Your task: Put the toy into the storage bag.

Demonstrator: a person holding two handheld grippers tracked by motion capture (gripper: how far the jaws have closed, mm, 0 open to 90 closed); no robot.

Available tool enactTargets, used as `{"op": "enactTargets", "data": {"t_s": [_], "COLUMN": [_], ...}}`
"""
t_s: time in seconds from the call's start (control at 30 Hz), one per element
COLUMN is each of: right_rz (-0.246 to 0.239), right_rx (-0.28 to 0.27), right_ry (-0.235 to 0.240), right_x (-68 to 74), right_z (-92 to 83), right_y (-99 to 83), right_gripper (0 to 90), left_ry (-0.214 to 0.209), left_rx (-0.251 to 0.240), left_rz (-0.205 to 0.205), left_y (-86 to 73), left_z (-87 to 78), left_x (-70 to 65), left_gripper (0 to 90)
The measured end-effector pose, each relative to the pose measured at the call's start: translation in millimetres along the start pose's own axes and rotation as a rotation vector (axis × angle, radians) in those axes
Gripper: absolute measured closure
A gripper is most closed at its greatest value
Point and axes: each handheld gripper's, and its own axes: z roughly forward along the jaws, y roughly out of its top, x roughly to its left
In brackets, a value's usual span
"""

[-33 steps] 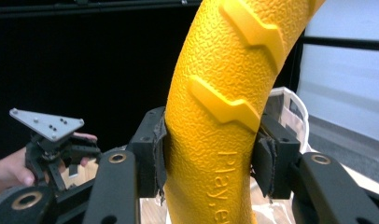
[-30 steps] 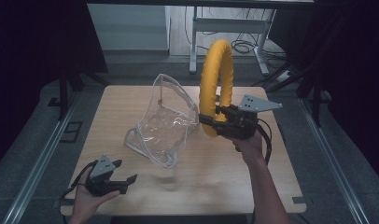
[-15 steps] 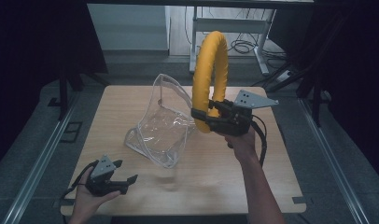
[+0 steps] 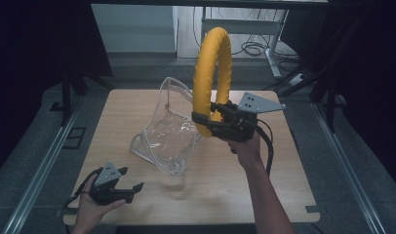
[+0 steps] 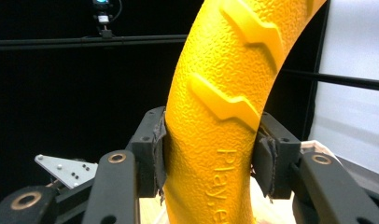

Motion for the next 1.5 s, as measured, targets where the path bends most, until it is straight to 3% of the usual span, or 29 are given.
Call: {"op": "enactTargets", "data": {"t_s": [0.77, 1.5], "right_rz": [-0.021, -0.029], "right_rx": [0.003, 0.011], "right_ry": [0.081, 0.112], "right_x": [17.1, 25.9], "right_z": [26.8, 44.3], "right_y": [4.3, 2.5], "right_gripper": [51.1, 51.0], "left_ry": [-0.009, -0.009], "left_rx": [0.004, 0.005], "left_rz": [0.008, 0.009], "left_y": [-0.2, -0.3], "left_z": [0.2, 0.0], "left_x": [-0.2, -0.1], "left_gripper": [20.6, 20.7]}}
